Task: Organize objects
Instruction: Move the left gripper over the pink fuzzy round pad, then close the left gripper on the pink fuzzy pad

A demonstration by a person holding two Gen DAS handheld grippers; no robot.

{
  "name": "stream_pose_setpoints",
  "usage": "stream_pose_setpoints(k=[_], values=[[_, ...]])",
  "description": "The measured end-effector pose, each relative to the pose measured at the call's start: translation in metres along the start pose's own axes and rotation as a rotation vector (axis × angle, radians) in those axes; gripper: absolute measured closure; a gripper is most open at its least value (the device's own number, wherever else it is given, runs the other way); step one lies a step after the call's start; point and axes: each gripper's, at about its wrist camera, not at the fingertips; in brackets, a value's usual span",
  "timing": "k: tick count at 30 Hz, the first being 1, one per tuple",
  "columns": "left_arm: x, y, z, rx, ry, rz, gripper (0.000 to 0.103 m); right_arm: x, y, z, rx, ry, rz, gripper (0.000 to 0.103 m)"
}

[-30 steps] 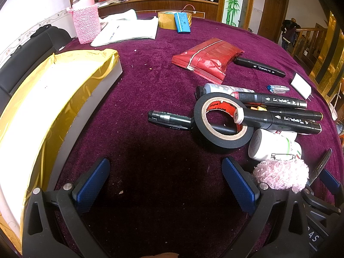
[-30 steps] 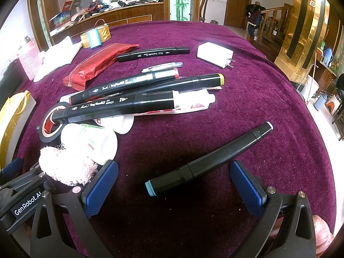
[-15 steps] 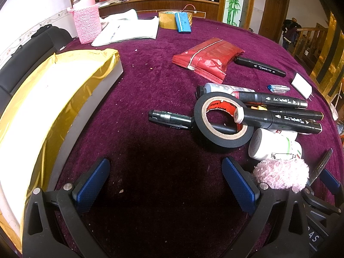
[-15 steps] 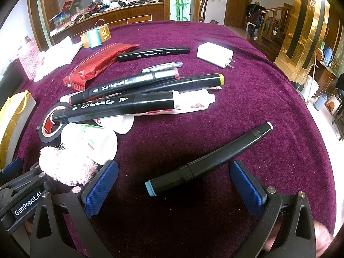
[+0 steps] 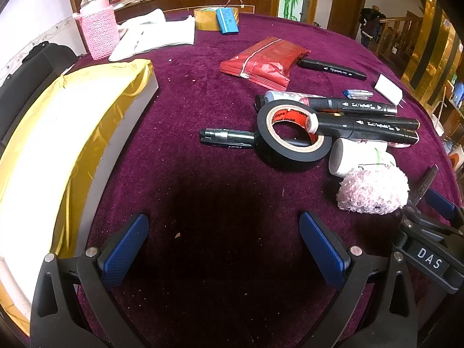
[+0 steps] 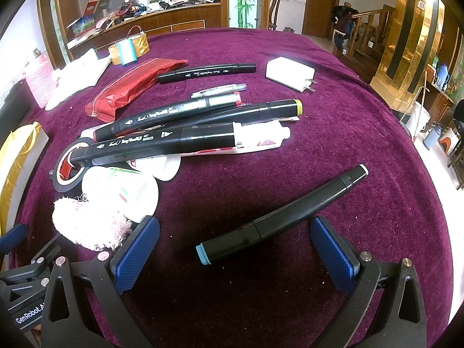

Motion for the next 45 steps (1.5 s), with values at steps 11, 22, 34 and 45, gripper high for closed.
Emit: stream_pose_setpoints(k=[11, 22, 34, 45], values=[[0.048, 0.048, 0.02, -0.005, -0.098, 0.198, 0.0, 0.003, -0.004, -0.001, 0.102, 0.104, -0.085, 0.002], [0.059, 0.067, 0.006, 0.044, -0.117, 0.314, 0.0, 0.093, -0.019, -0.019, 0.093, -0.173, -0.345, 0.001], [0.056, -0.035, 0.011, -0.175, -0.076, 0.324, 0.0, 0.07, -0.06, -0.016, 0.057, -0.116, -0.207, 0.001], [0.036, -0.063, 0.006, -0.226, -0.009, 0.282, 0.035, 0.074, -0.088, -0.015, -0.016, -0.12, -0.235, 0.001]])
Point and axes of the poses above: each gripper's, at about its wrist camera, not at the fingertips, and x roughly against the way its jaws point, y to its left, z to its underside, and after that the axes turned 14 degrees about -z, right-handed
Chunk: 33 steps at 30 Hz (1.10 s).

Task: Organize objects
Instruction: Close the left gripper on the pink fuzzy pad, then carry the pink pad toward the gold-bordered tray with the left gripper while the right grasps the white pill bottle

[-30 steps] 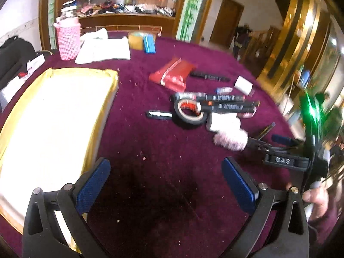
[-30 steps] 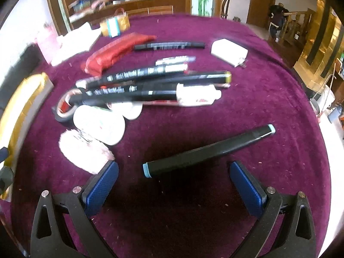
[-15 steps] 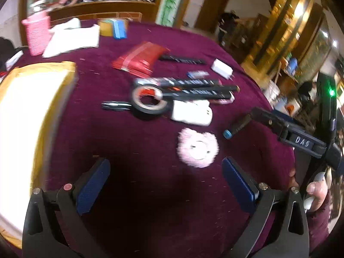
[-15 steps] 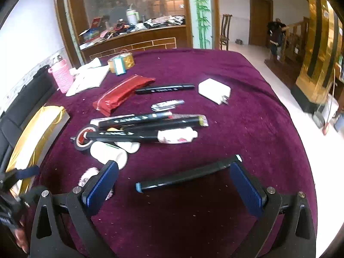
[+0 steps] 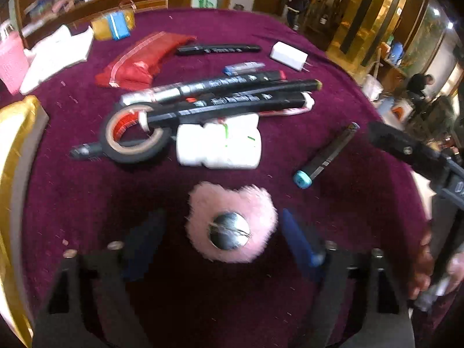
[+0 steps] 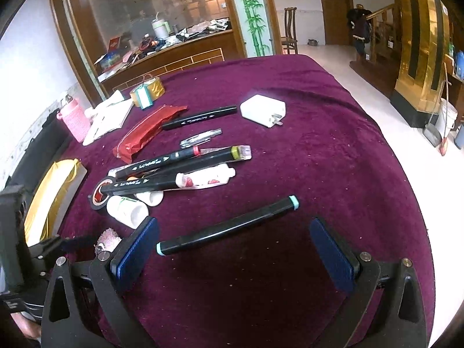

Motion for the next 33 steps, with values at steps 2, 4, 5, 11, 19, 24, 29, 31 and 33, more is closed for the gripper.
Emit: stream_pose_setpoints(k=[2, 4, 5, 11, 19, 24, 29, 31, 33], values=[[0.001, 0.0, 0.0, -0.006, -0.005, -0.002, 0.046, 0.001, -0.002, -0.001, -0.003, -0.003, -0.001, 0.001], [0.002, 0.001, 0.0, -0.003, -0.005, 0.018, 0.057, 0.0, -0.001, -0.002, 0.001, 0.002, -0.004, 0.001], [0.002, 0.002, 0.001, -0.003, -0.009, 0.016, 0.059, 0.0, -0.001, -0.001, 0.003, 0.007, -0.007, 0.001], [0.017, 0.017, 0.002, 0.048, -0.049, 0.07, 0.064, -0.006, 0.004, -0.002, 0.014, 0.041, -0.001, 0.001], [0.053, 0.059, 0.015, 0.135, -0.111, 0.09, 0.064, -0.023, 0.02, -0.006, 0.028, 0.124, -0.008, 0.001], [0.059, 0.072, 0.026, 0.166, -0.124, 0.094, 0.064, -0.032, 0.041, 0.0, 0.058, 0.142, -0.055, 0.005], [0.062, 0.084, 0.033, 0.19, -0.134, 0.089, 0.064, -0.049, 0.092, -0.002, 0.262, 0.167, -0.093, 0.007], [0.063, 0.092, 0.037, 0.21, -0.13, 0.084, 0.064, -0.063, 0.111, -0.003, 0.346, 0.187, -0.092, 0.024], [0.063, 0.101, 0.042, 0.232, -0.125, 0.084, 0.064, -0.076, 0.121, -0.004, 0.385, 0.217, -0.093, 0.042]])
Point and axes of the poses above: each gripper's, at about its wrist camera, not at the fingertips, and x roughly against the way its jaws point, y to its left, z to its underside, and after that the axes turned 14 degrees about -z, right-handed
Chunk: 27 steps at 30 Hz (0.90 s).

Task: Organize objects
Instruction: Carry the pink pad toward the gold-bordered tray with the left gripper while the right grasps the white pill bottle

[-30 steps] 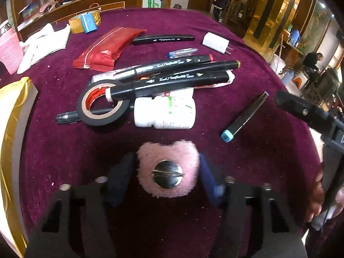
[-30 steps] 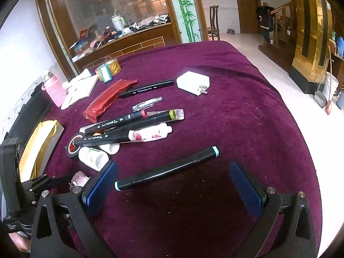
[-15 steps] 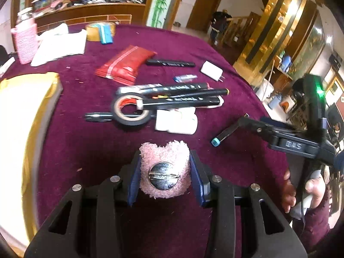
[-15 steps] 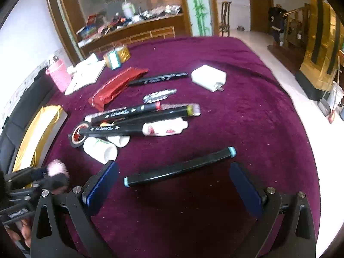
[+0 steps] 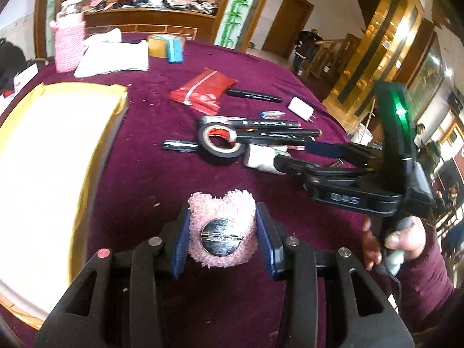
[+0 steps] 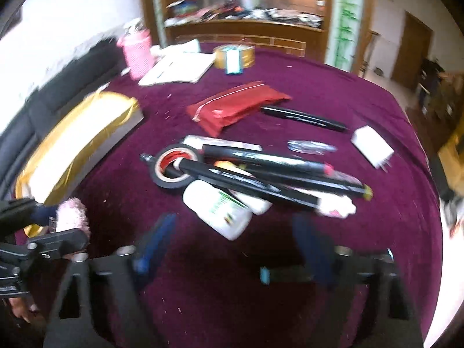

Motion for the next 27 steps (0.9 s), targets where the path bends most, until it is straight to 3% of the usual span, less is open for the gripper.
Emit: stream_pose_setpoints(k=[2, 3, 12, 16, 18, 20, 24, 27], values=[[0.001, 0.01, 0.001, 0.023, 0.001, -0.003, 0.064, -0.02, 0.006, -0.006, 0.038, 0.044, 0.004, 0.058], [0.002, 0.014, 0.002, 0.033, 0.001, -0.007, 0.064, -0.03, 0.008, -0.007, 0.047, 0.071, 0.007, 0.06], [-0.002, 0.033, 0.009, 0.082, 0.018, -0.001, 0.063, -0.047, 0.018, -0.015, 0.062, 0.091, 0.016, 0.06], [0.002, 0.035, 0.011, 0.089, 0.012, -0.003, 0.063, -0.053, 0.024, -0.02, 0.066, 0.098, -0.004, 0.05], [0.006, 0.036, 0.012, 0.092, 0.005, -0.005, 0.063, -0.055, 0.028, -0.021, 0.073, 0.096, -0.008, 0.049], [0.011, 0.039, 0.013, 0.1, -0.002, -0.004, 0.063, -0.058, 0.029, -0.02, 0.053, 0.106, -0.011, 0.064], [0.023, 0.054, 0.009, 0.13, -0.006, 0.017, 0.063, -0.05, 0.03, -0.016, -0.007, 0.122, -0.05, 0.065], [0.037, 0.071, -0.001, 0.142, -0.023, 0.015, 0.063, -0.035, 0.03, -0.018, -0.05, 0.103, -0.078, 0.072]])
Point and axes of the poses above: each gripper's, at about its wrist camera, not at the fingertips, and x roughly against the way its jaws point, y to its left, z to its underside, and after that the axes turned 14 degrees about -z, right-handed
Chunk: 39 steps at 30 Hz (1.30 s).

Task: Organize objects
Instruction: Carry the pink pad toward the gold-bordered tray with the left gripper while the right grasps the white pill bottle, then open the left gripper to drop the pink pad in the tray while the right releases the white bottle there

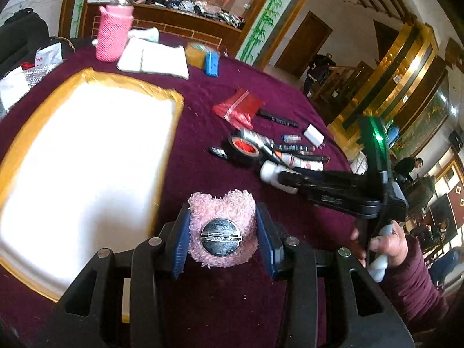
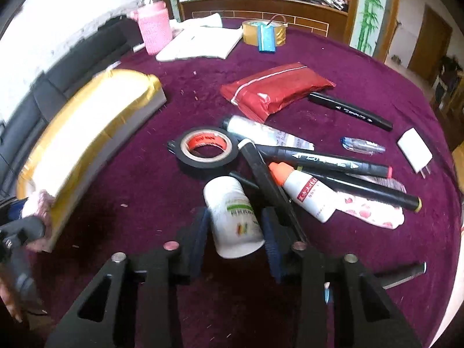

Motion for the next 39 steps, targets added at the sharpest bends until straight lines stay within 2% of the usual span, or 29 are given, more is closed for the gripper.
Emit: stream_pose_setpoints(k=[3, 6, 8, 10, 12, 14, 17, 18, 23, 25, 30, 32, 33, 39], values=[[0.009, 0.013, -0.021, -0.009, -0.023, -0.04, 0.063, 0.022, 0.008, -0.013, -0.043, -0.047, -0.077, 0.072], [-0.001, 0.028, -0.051, -0.005, -0.023, -0.07, 0.063, 0.03, 0.022, -0.036, -0.1, -0.074, -0.191, 0.073], [-0.016, 0.041, -0.071, 0.015, 0.003, -0.092, 0.063, 0.022, 0.033, -0.057, -0.16, -0.079, -0.278, 0.072], [-0.037, 0.057, -0.089, 0.057, 0.045, -0.091, 0.063, 0.007, 0.043, -0.076, -0.205, -0.078, -0.321, 0.072], [-0.06, 0.07, -0.101, 0.089, 0.064, -0.121, 0.063, -0.012, 0.054, -0.092, -0.239, -0.071, -0.343, 0.072], [-0.08, 0.08, -0.107, 0.122, 0.095, -0.126, 0.063, -0.037, 0.064, -0.107, -0.254, -0.051, -0.338, 0.072], [-0.101, 0.093, -0.108, 0.163, 0.147, -0.094, 0.065, -0.073, 0.071, -0.122, -0.277, 0.008, -0.324, 0.072], [-0.107, 0.098, -0.109, 0.175, 0.151, -0.114, 0.064, -0.081, 0.073, -0.125, -0.281, 0.026, -0.321, 0.073], [-0.122, 0.113, -0.112, 0.226, 0.145, -0.068, 0.061, -0.106, 0.073, -0.139, -0.272, 0.043, -0.277, 0.072], [-0.126, 0.118, -0.113, 0.264, 0.13, -0.055, 0.056, -0.11, 0.07, -0.144, -0.283, 0.042, -0.271, 0.072], [-0.135, 0.125, -0.115, 0.325, 0.121, -0.03, 0.049, -0.111, 0.067, -0.151, -0.29, 0.012, -0.29, 0.068], [-0.134, 0.125, -0.117, 0.333, 0.103, -0.012, 0.043, -0.1, 0.071, -0.154, -0.249, -0.043, -0.245, 0.056], [-0.133, 0.126, -0.118, 0.336, 0.096, -0.007, 0.04, -0.094, 0.072, -0.155, -0.235, -0.071, -0.226, 0.054], [-0.109, 0.136, -0.106, 0.424, 0.043, -0.024, 0.04, -0.053, 0.066, -0.147, -0.214, -0.166, -0.219, 0.05]])
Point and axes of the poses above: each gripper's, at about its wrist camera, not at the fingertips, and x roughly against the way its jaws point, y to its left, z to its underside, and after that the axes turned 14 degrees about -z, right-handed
